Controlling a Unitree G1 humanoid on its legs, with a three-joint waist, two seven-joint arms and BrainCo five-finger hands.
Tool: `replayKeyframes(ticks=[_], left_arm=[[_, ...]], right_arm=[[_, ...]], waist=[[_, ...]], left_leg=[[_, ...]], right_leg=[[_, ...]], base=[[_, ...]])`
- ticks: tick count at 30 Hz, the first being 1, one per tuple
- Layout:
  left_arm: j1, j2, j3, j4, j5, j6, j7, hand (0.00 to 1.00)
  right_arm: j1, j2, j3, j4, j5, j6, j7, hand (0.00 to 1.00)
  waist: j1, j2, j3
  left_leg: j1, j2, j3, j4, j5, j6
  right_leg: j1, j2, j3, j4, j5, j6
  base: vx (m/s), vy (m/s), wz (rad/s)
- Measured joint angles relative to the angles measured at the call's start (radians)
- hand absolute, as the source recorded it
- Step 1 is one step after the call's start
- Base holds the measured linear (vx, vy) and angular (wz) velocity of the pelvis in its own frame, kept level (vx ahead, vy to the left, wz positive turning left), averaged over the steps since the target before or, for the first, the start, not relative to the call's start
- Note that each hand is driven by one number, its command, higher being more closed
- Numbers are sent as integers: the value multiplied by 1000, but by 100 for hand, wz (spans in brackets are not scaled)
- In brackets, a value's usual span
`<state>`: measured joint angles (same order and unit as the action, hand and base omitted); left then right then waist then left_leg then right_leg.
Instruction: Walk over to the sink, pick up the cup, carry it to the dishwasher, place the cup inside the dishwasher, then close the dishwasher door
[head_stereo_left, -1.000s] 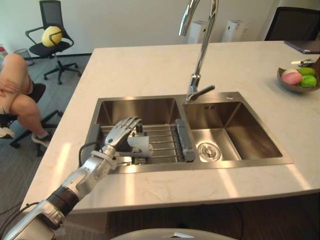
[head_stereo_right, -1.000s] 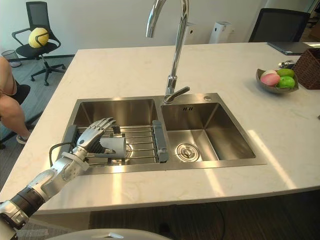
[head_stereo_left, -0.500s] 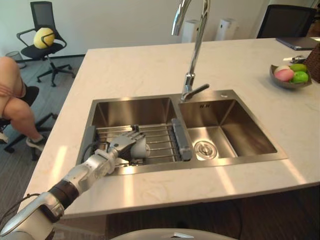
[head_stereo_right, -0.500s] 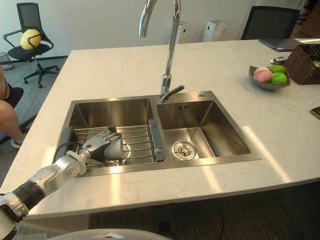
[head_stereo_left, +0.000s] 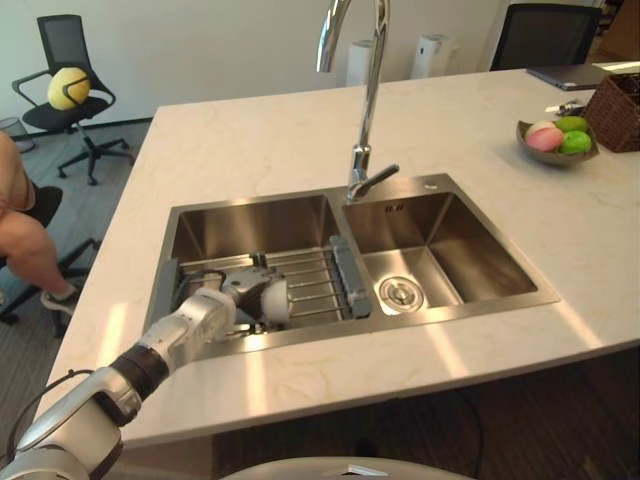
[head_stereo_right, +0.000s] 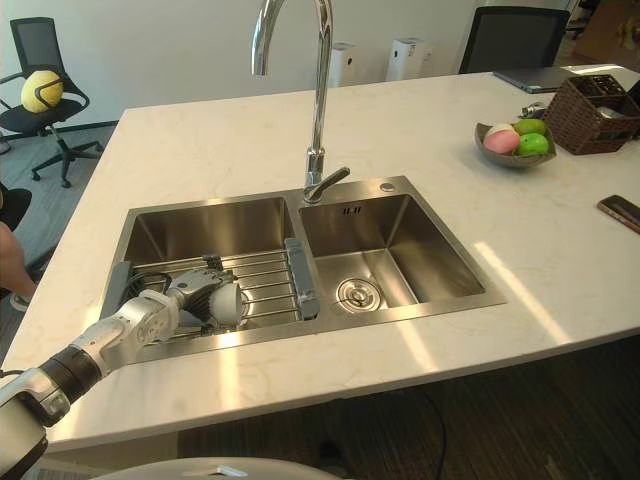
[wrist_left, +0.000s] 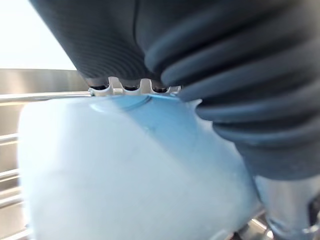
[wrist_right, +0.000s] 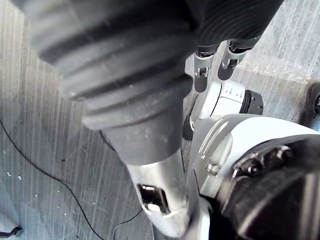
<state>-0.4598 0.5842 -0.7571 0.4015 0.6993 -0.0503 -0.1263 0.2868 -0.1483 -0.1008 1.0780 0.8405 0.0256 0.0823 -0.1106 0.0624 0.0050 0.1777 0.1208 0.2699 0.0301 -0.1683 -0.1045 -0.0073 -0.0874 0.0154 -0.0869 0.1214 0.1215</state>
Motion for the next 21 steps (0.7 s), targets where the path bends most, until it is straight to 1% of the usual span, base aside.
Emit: replayKeyframes(ticks=[1, 4, 5, 10, 12, 14, 16, 18, 20, 21], left_arm=[[-2, -9, 2, 5, 0, 0, -6, 0], [-4, -31, 9, 17, 0, 1, -11, 0], [-6, -39, 10, 24, 0, 3, -11, 100], [-13, -57, 15, 48, 1, 7, -13, 100], [-13, -73, 30, 67, 5, 7, -13, 100], [-16, -90, 39, 84, 10, 7, -8, 100], [-15, -97, 38, 95, 10, -1, 16, 100], [-15, -97, 34, 119, 9, -32, 63, 100], [-16, -92, 9, 136, -18, -87, 162, 100], [-18, -84, 6, 138, -35, -110, 184, 100]], right_arm=[[0, -9, 12, 0, 0, 1, -2, 0], [-1, -13, 19, 0, 0, 1, -4, 0], [-1, -13, 19, 0, 0, 1, -4, 0], [-1, -13, 20, 0, 0, 2, -5, 0], [-1, -13, 21, 0, 0, 2, -5, 0], [-1, -14, 23, 0, 0, 1, -5, 0], [-1, -14, 26, 0, 0, 1, -5, 0], [-1, -19, 42, -1, 2, 0, -5, 0], [0, -24, 51, 0, 12, 1, -4, 0], [1, -24, 51, -1, 18, 1, -4, 0]], waist=[[1, 4, -1], [1, 5, -1], [1, 5, -1], [3, 4, -1], [2, 4, -1], [0, 4, -1], [-3, 4, 0], [-6, 3, 0], [-7, 6, 4], [-7, 8, 5]], left_leg=[[0, 0, 0, 0, 0, 0], [0, 2, 1, 0, 0, 0], [0, 2, 1, 0, 0, -1], [0, 2, 2, 0, 0, -1], [0, 3, 2, 0, 1, -3], [0, 5, 2, 0, 1, -6], [0, 7, 4, 0, -1, -11], [0, 10, 4, -1, 0, -13], [-1, 10, 2, -4, 1, -13], [-1, 10, 2, -6, 1, -13]], right_leg=[[0, 1, 0, 0, 0, 0], [0, 2, 0, 0, 0, 0], [1, 2, 0, 0, 0, 0], [3, 1, 2, -1, 0, 0], [3, 2, 4, -1, -2, -6], [3, 2, 6, -1, -2, -7], [1, 5, 8, -1, -1, -7], [-1, 7, 8, -1, -1, -7], [-2, 8, 7, -1, -2, -7], [-2, 8, 6, 0, -2, -7]], base=[[-17, -32, 0], [-11, -10, 0], [-45, -36, 0], [-46, -29, 0], [-51, -34, 0], [-46, -35, -1], [-40, -36, -3], [0, 0, 0], [-6, -16, 0], [0, 0, 0]])
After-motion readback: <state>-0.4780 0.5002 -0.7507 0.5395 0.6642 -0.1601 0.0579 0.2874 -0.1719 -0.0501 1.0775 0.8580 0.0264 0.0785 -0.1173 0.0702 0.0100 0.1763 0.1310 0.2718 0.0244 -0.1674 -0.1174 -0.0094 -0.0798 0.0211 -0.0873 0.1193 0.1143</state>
